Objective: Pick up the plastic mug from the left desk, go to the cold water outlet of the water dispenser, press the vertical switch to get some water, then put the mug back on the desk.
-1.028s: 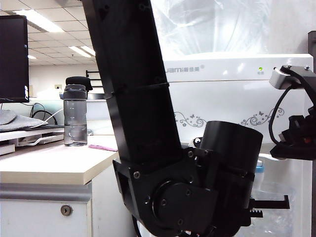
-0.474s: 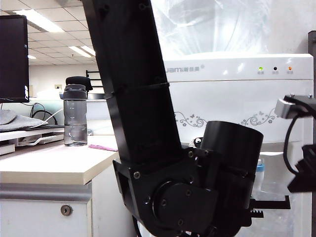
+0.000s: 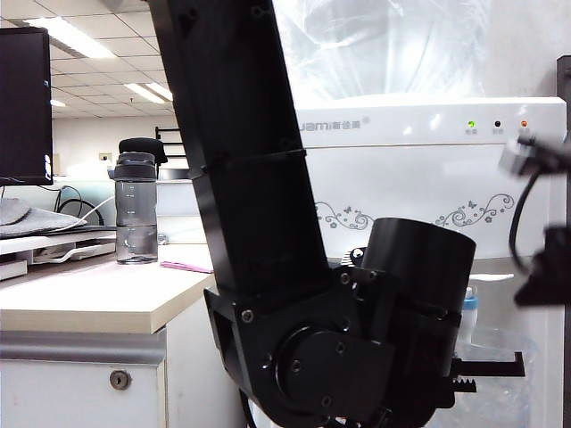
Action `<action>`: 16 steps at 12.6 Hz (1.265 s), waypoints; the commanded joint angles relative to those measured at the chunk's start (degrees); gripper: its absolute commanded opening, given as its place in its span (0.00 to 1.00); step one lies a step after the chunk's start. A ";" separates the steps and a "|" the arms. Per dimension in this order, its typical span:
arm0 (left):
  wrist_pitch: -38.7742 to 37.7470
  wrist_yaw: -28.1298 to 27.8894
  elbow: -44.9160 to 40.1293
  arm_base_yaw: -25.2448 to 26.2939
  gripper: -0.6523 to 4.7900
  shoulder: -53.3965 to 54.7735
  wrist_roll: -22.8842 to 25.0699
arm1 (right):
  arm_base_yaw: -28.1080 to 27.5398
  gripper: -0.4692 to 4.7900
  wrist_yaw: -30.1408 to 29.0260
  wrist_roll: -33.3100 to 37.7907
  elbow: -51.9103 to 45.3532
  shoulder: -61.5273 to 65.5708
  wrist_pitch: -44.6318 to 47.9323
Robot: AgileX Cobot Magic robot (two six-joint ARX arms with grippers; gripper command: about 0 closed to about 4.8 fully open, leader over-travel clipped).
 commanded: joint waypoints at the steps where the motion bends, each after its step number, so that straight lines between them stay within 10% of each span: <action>1: 2.29 -0.24 0.37 -0.07 0.11 -0.42 -0.39 | 0.00 0.09 0.37 -0.02 0.13 -7.43 -4.22; 16: 2.27 -0.24 0.50 -0.07 0.11 -0.42 -0.37 | -0.09 0.09 -2.49 -0.22 0.07 0.81 8.20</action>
